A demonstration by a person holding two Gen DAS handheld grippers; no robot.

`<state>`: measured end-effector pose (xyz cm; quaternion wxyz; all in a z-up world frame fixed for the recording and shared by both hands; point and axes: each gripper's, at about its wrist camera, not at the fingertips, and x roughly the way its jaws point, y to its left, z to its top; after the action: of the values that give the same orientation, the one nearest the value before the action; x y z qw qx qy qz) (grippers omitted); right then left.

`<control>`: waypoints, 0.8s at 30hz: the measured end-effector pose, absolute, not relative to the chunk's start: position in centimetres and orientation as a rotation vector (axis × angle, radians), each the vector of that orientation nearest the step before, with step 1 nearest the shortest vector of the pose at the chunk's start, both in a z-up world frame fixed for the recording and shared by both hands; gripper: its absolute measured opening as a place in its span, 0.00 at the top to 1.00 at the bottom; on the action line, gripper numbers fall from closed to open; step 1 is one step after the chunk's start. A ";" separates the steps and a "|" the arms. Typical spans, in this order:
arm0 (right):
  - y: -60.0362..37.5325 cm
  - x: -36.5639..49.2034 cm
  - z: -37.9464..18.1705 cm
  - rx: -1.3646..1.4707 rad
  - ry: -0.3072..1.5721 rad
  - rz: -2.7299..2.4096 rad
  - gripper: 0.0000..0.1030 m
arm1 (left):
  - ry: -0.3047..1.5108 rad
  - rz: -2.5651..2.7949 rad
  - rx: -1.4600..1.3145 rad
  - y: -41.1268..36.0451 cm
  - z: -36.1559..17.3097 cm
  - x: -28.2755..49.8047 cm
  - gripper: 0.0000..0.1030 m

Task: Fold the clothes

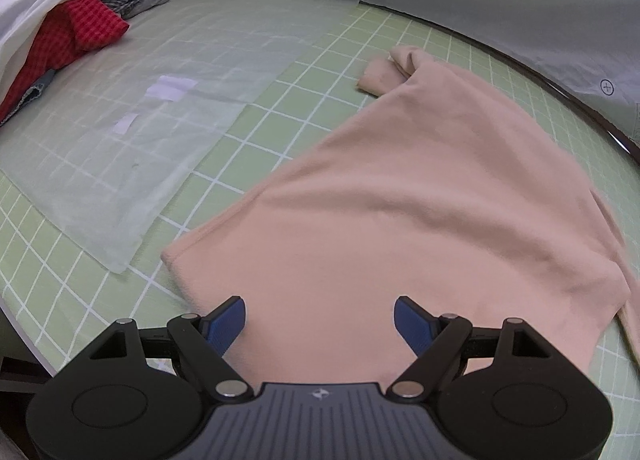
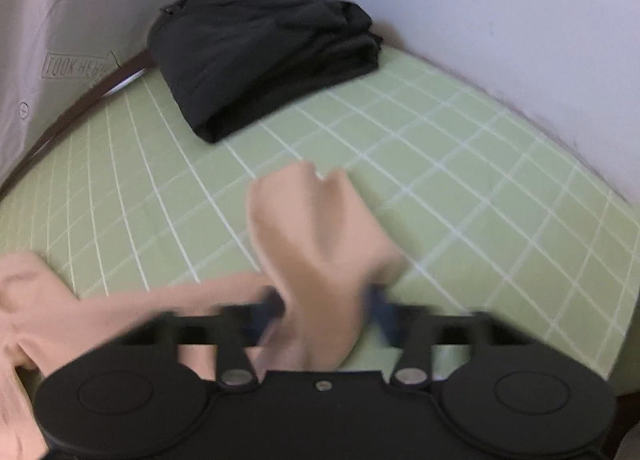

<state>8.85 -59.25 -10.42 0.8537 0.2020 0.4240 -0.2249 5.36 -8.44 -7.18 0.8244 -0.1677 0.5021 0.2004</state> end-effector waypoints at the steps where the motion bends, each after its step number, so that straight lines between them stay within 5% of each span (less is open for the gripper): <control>1: -59.7 9.1 -10.0 0.460 0.862 -0.441 0.88 | 1.064 0.426 -0.357 -8.5 -7.1 5.4 0.20; 10: -63.0 5.3 -0.7 0.477 0.364 -0.369 0.85 | 1.025 0.433 -0.369 -8.3 -6.2 5.7 0.20; 11: -63.3 5.2 -1.5 0.462 0.394 -0.410 0.73 | 1.022 0.436 -0.375 -8.1 -6.1 5.6 0.20; 12: -63.6 5.4 -3.1 0.436 0.458 -0.466 0.51 | 1.020 0.438 -0.381 -7.9 -6.1 5.5 0.20; 13: -64.0 5.5 -4.9 0.440 0.542 -0.513 0.44 | 1.022 0.439 -0.384 -7.6 -6.1 5.4 0.20; 16: -64.6 5.5 -9.4 0.508 0.763 -0.613 0.44 | 1.020 0.461 -0.366 -6.5 -5.7 5.0 0.20; 18: -63.2 4.8 -9.2 0.511 0.730 -0.624 0.15 | 1.012 0.468 -0.375 -5.5 -5.5 5.1 0.20; 24: -57.7 7.8 -6.7 0.397 0.672 -0.569 0.03 | 0.978 0.449 -0.401 -2.4 -4.8 6.8 0.22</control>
<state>7.78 -57.67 -6.67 0.8855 0.1908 0.3233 -0.2737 6.83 -2.38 -4.82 0.8395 -0.1897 0.4627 0.2126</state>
